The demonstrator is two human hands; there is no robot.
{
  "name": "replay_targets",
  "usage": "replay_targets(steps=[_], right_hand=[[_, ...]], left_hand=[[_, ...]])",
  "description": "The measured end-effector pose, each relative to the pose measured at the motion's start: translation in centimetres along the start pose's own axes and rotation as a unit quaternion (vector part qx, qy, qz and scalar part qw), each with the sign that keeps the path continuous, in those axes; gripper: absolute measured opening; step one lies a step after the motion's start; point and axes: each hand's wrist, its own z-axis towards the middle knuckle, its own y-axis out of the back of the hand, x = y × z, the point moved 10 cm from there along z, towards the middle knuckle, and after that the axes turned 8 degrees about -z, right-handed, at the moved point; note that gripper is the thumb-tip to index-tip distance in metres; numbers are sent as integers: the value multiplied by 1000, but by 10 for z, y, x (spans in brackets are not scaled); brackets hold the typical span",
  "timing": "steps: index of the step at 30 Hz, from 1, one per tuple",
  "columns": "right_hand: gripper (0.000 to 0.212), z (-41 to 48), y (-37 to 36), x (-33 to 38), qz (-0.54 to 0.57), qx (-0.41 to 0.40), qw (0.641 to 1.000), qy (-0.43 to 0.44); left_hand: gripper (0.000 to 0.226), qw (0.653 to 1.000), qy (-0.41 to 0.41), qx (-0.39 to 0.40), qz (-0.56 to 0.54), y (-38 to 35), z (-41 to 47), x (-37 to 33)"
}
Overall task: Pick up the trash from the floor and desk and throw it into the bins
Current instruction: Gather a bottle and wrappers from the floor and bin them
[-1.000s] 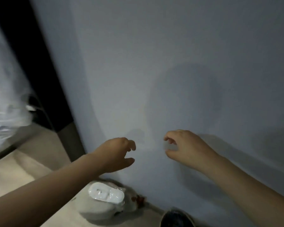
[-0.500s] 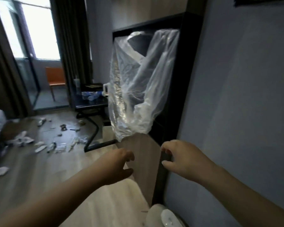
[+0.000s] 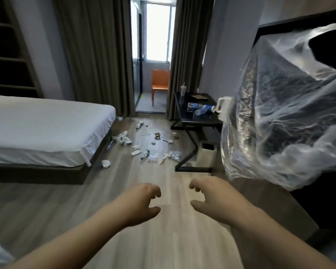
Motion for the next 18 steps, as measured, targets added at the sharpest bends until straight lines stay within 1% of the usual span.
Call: replay_targets(steps=[7, 12, 18], right_hand=[[40, 118, -33, -9, 3, 24, 999, 34], [41, 212, -43, -48, 18, 24, 999, 37], [42, 308, -55, -102, 27, 38, 998, 31]], left_hand=[[38, 999, 49, -12, -3, 18, 75, 82], [39, 997, 77, -16, 5, 43, 157, 125], [39, 995, 97, -19, 9, 71, 255, 159]])
